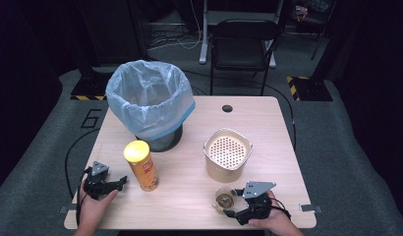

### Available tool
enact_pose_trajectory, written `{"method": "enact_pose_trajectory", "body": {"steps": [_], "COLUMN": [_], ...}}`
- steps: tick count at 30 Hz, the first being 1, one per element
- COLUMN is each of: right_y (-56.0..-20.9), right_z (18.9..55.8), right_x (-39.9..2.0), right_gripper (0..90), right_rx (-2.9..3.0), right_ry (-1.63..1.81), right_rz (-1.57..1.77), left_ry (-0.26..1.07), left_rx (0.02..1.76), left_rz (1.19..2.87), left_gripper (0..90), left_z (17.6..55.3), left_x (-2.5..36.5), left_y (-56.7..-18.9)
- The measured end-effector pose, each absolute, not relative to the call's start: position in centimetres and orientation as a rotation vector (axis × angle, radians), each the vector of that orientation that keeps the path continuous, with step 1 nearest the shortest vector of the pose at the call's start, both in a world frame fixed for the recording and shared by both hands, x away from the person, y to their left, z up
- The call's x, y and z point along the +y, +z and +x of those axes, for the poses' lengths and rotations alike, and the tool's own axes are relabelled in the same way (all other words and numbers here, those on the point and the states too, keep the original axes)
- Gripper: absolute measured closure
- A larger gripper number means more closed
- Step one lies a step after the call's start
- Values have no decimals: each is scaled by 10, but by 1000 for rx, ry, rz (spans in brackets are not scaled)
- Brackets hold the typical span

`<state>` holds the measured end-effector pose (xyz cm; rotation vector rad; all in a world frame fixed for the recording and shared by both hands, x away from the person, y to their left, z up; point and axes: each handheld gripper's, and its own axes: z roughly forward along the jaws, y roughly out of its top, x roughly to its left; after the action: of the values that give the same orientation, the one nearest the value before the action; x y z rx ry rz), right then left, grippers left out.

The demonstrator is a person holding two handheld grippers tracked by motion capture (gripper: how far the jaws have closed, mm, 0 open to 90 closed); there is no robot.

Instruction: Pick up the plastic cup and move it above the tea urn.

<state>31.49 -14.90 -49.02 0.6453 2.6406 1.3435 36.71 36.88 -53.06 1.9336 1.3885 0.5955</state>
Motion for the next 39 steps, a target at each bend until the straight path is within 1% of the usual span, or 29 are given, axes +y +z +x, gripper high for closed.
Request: {"method": "enact_pose_trajectory", "body": {"steps": [7, 10, 14, 25, 32, 39], "right_y": [-490, -489, -488, -485, -486, -485], "right_z": [319, 321, 323, 322, 320, 319], "right_x": [-137, -133, -131, -125, -126, -129], "right_gripper": [237, 240, 245, 260, 307, 317], "right_rx": [2650, 2652, 2654, 2645, 2602, 2575], "right_ry": [1338, 1342, 1337, 1326, 1327, 1320], "right_rz": [614, 602, 564, 513, 489, 526], "left_ry": [612, 594, 616, 605, 606, 605], "left_rx": [1387, 1388, 1383, 1389, 1390, 1390], "left_rz": [1919, 1941, 1925, 1928, 1925, 1924], "left_gripper": [147, 147, 148, 148, 148, 148], "left_z": [367, 366, 366, 364, 364, 364], "left_x": [368, 369, 369, 368, 368, 368], "left_y": [-532, -530, -531, -531, -531, -531]}}
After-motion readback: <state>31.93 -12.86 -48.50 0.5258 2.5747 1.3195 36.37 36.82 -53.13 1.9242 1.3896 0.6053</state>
